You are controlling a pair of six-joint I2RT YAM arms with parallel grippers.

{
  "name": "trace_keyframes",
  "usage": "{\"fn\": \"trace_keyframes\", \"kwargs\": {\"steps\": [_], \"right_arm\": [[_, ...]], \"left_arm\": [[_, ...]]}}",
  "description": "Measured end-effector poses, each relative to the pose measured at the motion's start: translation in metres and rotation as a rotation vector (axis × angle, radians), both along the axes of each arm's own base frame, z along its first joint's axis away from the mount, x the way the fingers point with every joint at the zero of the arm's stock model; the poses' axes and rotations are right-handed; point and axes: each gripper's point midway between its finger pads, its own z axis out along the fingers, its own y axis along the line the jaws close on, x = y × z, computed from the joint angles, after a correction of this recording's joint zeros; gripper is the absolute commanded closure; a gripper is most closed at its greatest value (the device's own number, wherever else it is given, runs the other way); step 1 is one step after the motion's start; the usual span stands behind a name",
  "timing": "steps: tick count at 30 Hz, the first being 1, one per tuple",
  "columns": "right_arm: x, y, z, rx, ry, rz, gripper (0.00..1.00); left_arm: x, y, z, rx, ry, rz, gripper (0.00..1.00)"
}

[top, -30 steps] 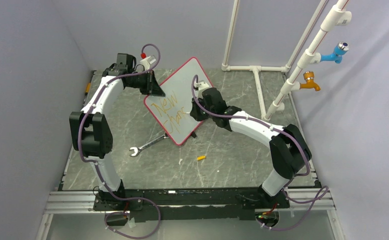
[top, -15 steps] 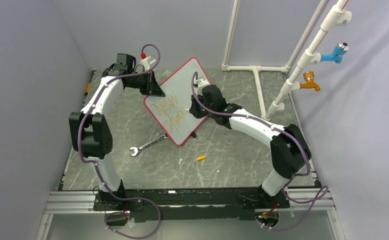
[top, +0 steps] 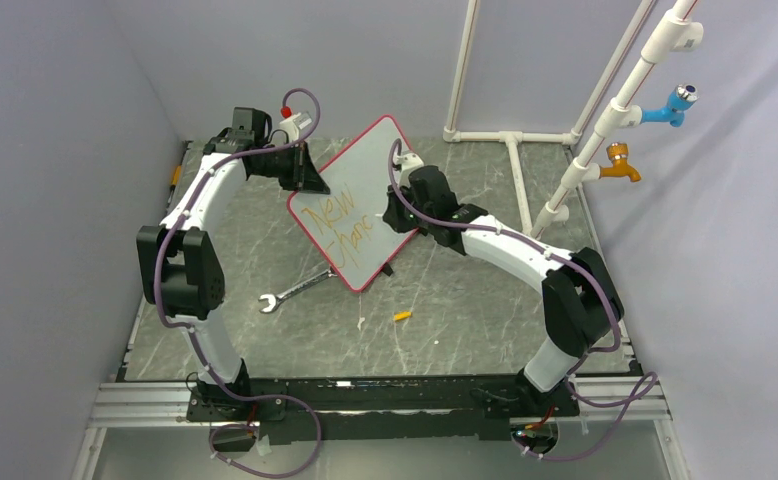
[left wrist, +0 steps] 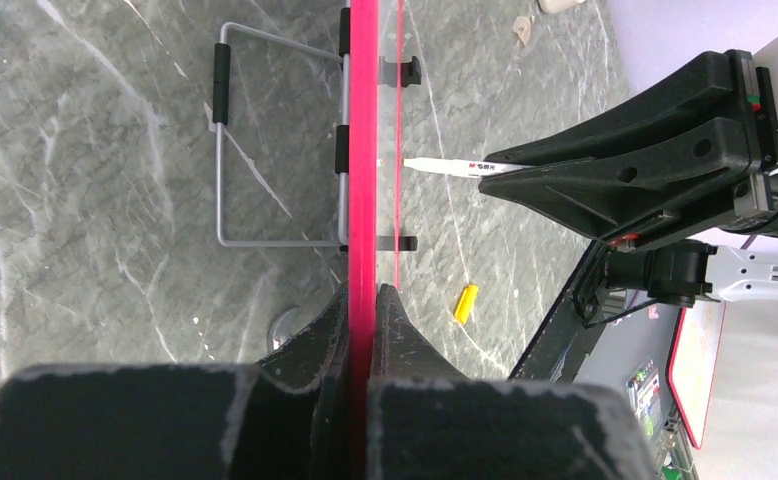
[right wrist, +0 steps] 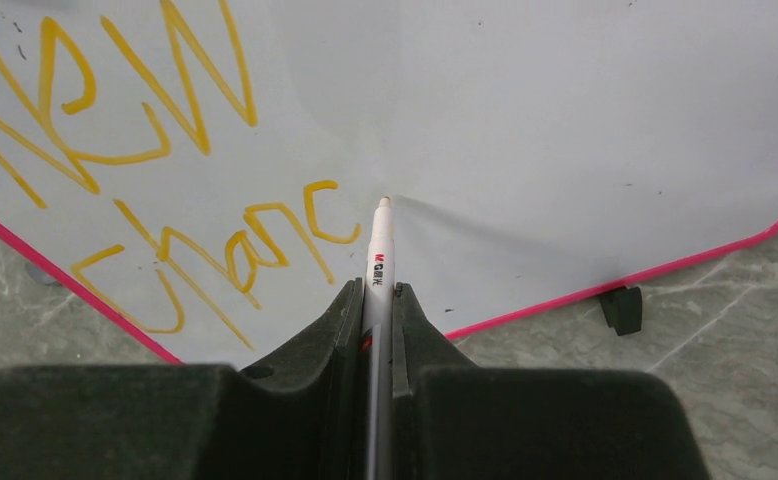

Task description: Write a sentence on the whiteboard

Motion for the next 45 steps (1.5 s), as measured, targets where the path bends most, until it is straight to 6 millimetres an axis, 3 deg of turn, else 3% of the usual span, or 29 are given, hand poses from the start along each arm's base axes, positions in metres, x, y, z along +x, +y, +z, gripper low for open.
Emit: {"fn": "trace_keyframes", "kwargs": {"steps": [27, 45], "right_arm": [[-0.003, 0.009, -0.003, 0.017, 0.024, 0.043, 1.0], [0.01, 0.008, 0.005, 0.007, 0.015, 0.013, 1.0]], "left_arm": [[0.0, 0.001, 0.0, 0.004, -0.001, 0.003, 1.0], [-0.001, 0.001, 0.0, 0.005, -0.001, 0.004, 1.0]]}}
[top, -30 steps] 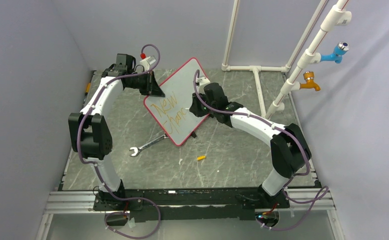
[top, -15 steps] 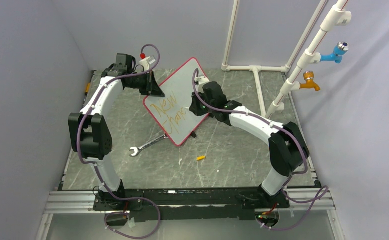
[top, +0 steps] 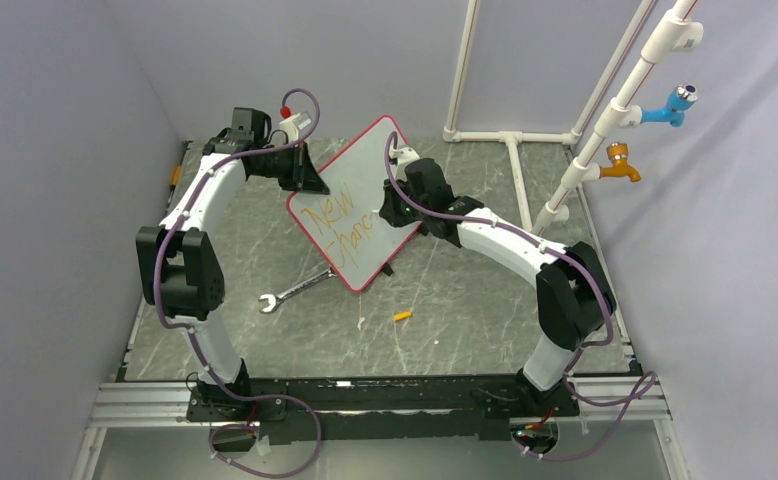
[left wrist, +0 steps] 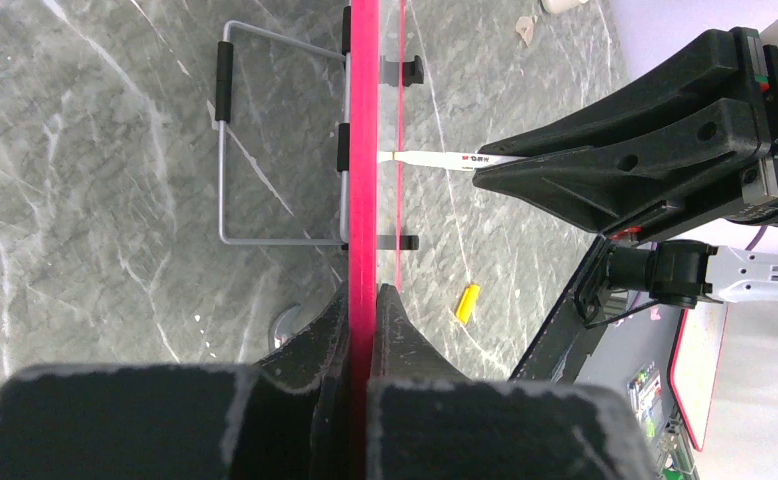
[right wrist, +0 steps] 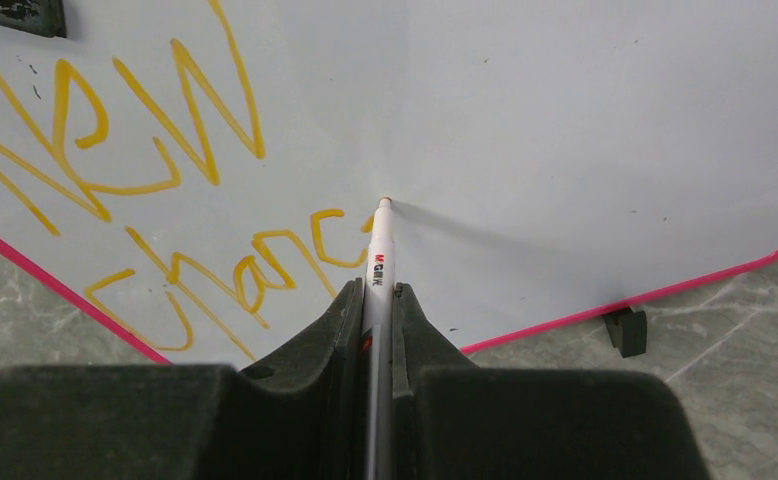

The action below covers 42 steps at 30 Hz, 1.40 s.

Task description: Write a sentence on the whiteboard

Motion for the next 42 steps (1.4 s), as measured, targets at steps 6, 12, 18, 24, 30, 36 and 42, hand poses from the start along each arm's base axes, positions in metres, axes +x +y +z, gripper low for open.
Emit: {"fn": "trace_keyframes", "kwargs": {"steps": [6, 12, 18, 24, 30, 36, 42], "right_arm": [[-0.001, 0.002, 0.0, 0.003, 0.002, 0.008, 1.0], [-0.003, 0.004, 0.0, 0.003, 0.001, 0.013, 1.0], [-0.005, 0.006, 0.0, 0.002, 0.001, 0.017, 1.0], [-0.007, 0.007, -0.001, 0.007, -0.004, 0.022, 1.0], [-0.011, 0.008, -0.004, 0.012, -0.008, 0.027, 1.0], [-0.017, 0.007, -0.01, 0.017, -0.001, 0.03, 1.0], [-0.024, 0.003, -0.019, 0.008, 0.017, 0.03, 1.0]], "left_arm": [[0.0, 0.0, 0.0, 0.0, -0.001, 0.0, 1.0], [-0.001, 0.0, 0.001, 0.001, -0.001, 0.0, 1.0], [-0.002, 0.001, 0.001, 0.001, -0.002, 0.001, 1.0], [-0.001, 0.001, 0.0, 0.003, -0.002, 0.002, 1.0], [-0.001, 0.001, 0.0, 0.004, -0.002, 0.003, 1.0], [-0.001, 0.001, 0.0, 0.004, -0.002, 0.004, 1.0], [-0.001, 0.002, 0.0, 0.004, -0.002, 0.004, 1.0]]}}
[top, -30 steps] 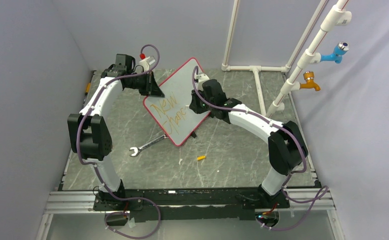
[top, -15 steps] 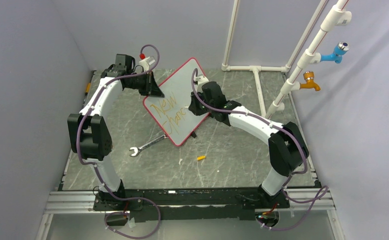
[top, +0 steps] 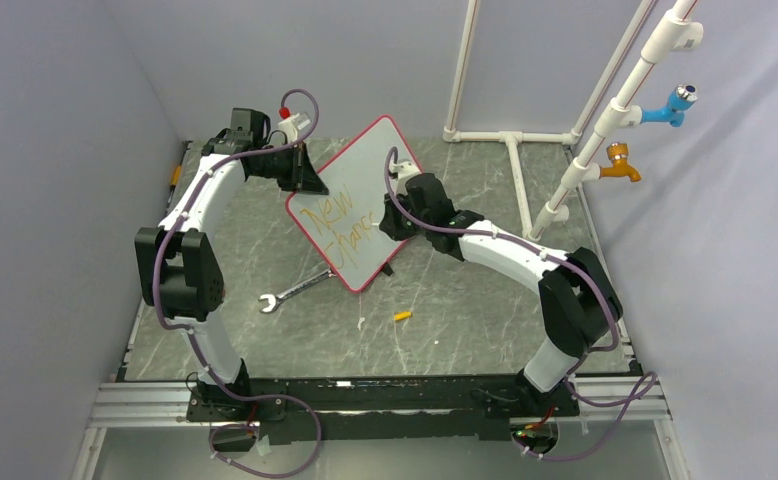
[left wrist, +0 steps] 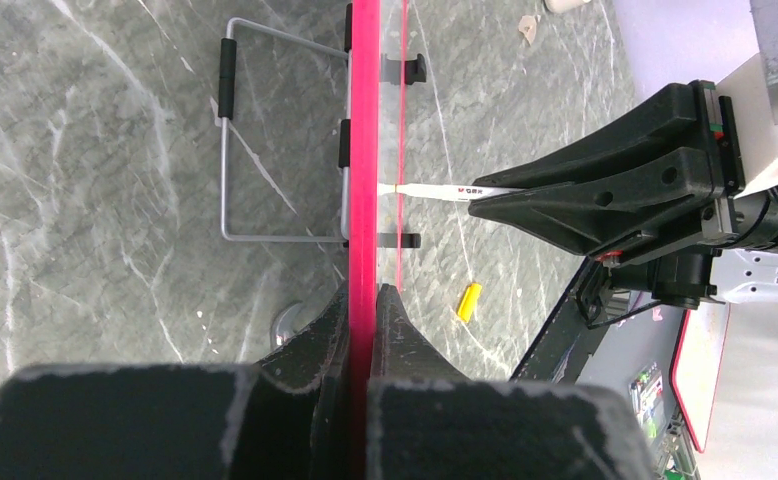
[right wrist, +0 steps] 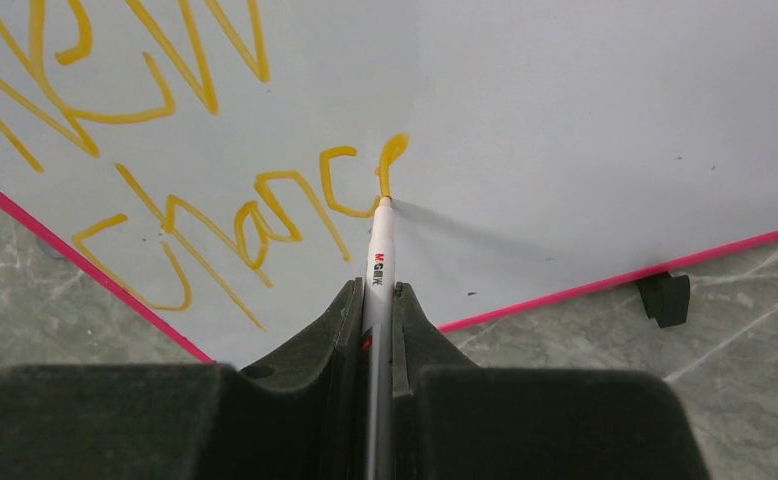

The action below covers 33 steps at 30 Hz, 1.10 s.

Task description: Write a sentence on the whiteboard

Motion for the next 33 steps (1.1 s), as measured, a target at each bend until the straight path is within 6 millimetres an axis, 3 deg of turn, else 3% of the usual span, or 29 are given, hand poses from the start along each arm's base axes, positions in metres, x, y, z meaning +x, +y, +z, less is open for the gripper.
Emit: {"fn": "trace_keyframes", "kwargs": {"steps": [15, 22, 28, 33], "right_arm": [[0.009, -0.011, 0.0, -0.045, 0.014, -0.052, 1.0], [0.023, -0.01, 0.013, -0.042, -0.004, -0.072, 1.0], [0.02, -0.012, 0.019, -0.041, -0.004, -0.071, 1.0], [0.016, -0.016, 0.04, -0.013, -0.038, -0.073, 1.0]], "left_arm": [[-0.001, -0.001, 0.001, 0.0, -0.004, -0.002, 1.0], [-0.001, -0.001, 0.002, -0.001, -0.004, -0.002, 1.0], [-0.002, -0.002, 0.003, 0.001, -0.007, -0.003, 1.0], [-0.002, -0.002, 0.004, 0.004, -0.011, -0.003, 1.0]]}}
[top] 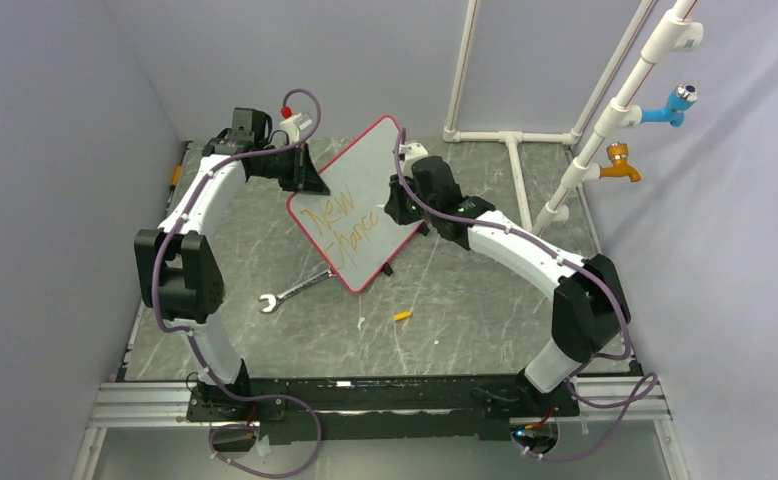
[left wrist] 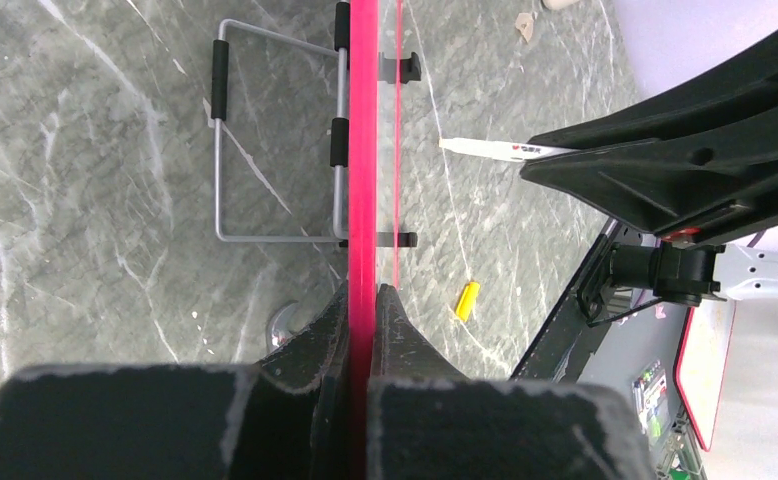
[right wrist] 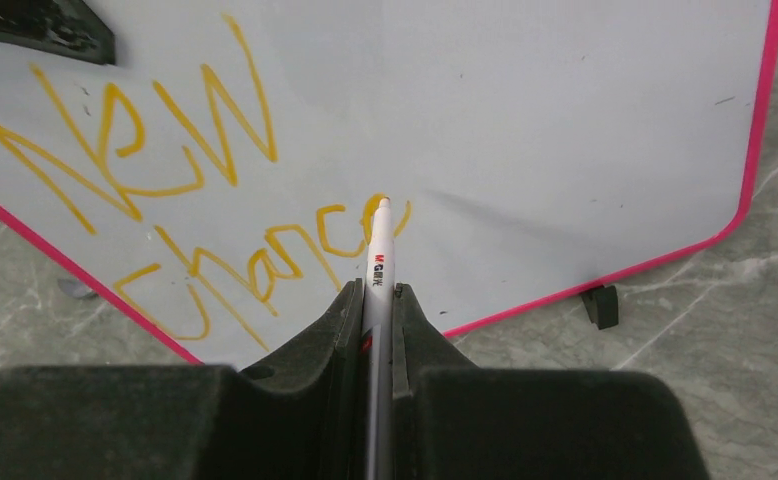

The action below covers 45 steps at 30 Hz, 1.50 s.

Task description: Write a sentence on the whiteboard

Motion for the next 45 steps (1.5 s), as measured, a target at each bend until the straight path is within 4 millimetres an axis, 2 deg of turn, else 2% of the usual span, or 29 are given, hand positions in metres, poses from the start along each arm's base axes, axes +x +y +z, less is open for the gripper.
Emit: {"fn": "trace_keyframes", "kwargs": {"steps": [3, 7, 13, 19, 37, 45], "right_arm": [[0.001, -0.001, 0.008, 0.012, -0.017, -0.003, 1.0], [0.005, -0.004, 0.004, 0.005, -0.008, -0.014, 1.0], [0.025, -0.009, -0.002, 0.003, 0.002, -0.046, 1.0], [0.034, -0.007, -0.003, 0.009, 0.004, -0.053, 1.0], [0.022, 0.01, -0.011, 0.073, 0.059, 0.027, 1.0], [0.008, 0.004, -0.029, 0.075, 0.1, 0.033, 1.0]], "left_arm": [[0.0, 0.0, 0.0, 0.001, 0.0, 0.0, 1.0], [-0.002, 0.0, 0.0, 0.001, 0.001, 0.001, 1.0], [-0.002, 0.0, -0.001, 0.0, 0.002, 0.0, 1.0], [-0.002, 0.0, -0.001, 0.0, 0.002, 0.0, 1.0], [-0.002, 0.0, 0.0, 0.0, 0.0, 0.001, 1.0], [-0.002, 0.001, -0.001, 0.0, 0.003, 0.004, 1.0]]}}
